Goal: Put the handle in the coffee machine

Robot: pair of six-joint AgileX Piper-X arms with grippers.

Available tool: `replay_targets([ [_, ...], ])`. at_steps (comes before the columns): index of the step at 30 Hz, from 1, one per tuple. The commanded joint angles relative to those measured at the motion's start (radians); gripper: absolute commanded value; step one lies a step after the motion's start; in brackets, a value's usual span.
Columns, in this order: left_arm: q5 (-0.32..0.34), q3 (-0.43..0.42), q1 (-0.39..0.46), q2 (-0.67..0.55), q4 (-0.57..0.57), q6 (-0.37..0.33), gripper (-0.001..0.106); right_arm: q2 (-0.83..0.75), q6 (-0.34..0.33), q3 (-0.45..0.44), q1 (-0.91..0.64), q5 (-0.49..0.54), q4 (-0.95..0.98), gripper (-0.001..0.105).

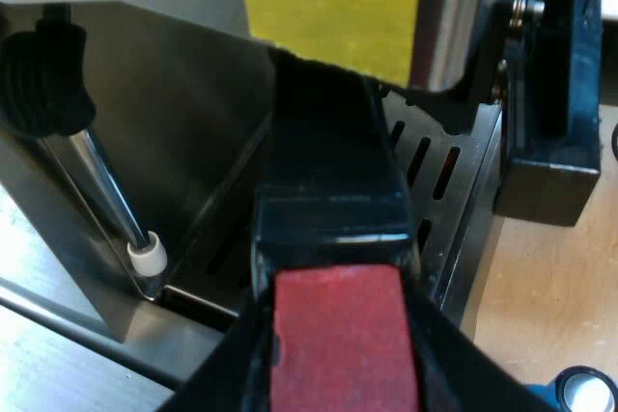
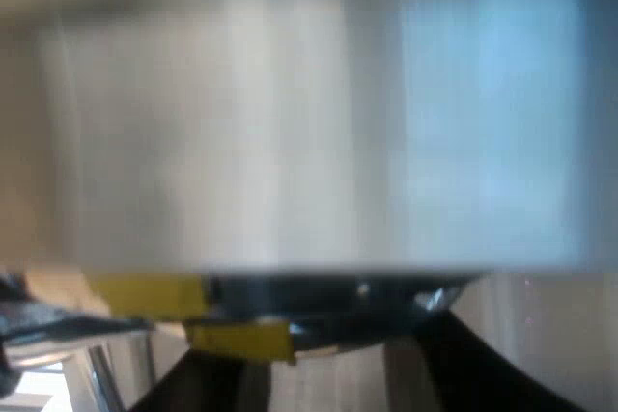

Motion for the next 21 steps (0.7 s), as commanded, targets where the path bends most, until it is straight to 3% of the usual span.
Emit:
replay_targets([
  [1,0.11,-0.017,-0.001,-0.031,-0.048,-0.022,0.0,-0.011,-0.018,-0.008,-0.006,0.0,-0.028,0.027],
  [21,0.11,-0.017,-0.001,-0.031,-0.046,-0.022,0.0,-0.011,-0.082,-0.008,-0.006,0.0,-0.095,0.027],
])
